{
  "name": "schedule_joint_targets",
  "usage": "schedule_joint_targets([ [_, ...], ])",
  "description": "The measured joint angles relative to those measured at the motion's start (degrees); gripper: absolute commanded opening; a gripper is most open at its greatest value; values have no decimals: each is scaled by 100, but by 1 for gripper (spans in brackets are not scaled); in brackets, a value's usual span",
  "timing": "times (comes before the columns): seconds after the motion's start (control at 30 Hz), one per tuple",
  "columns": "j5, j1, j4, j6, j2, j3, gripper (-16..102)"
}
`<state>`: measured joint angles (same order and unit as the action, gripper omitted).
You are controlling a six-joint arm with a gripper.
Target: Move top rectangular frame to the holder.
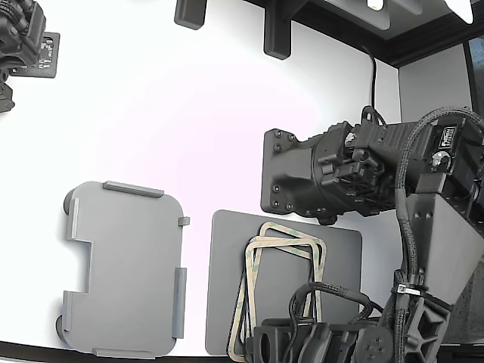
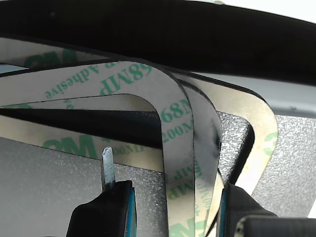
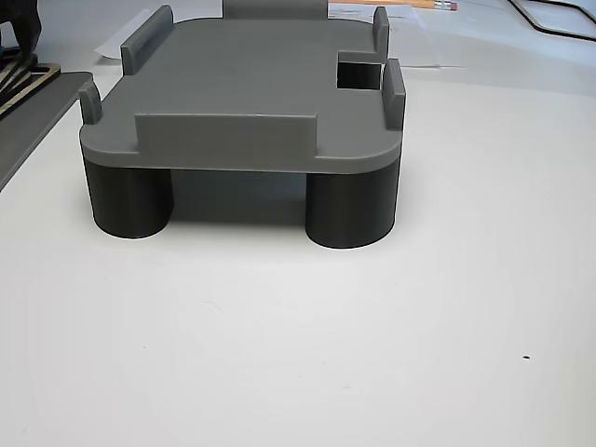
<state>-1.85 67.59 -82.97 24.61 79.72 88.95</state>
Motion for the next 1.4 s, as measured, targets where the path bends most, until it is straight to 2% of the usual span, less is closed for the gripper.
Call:
schedule_joint_targets([
  [0.53, 9, 0, 9, 62, -53, 18, 52],
  [0.77, -62, 0, 79, 62, -53, 79, 29],
  [0.9, -158, 0, 132, 0, -53, 123, 8],
  [0.97, -220, 0, 167, -79, -44, 149, -7],
  [1.0, -272, 0, 185, -141, -26, 158, -11],
  [1.13, -404, 0, 132, -404, -26, 79, -11],
  [1.4, -694, 35, -571, -1002, -62, -712, -11],
])
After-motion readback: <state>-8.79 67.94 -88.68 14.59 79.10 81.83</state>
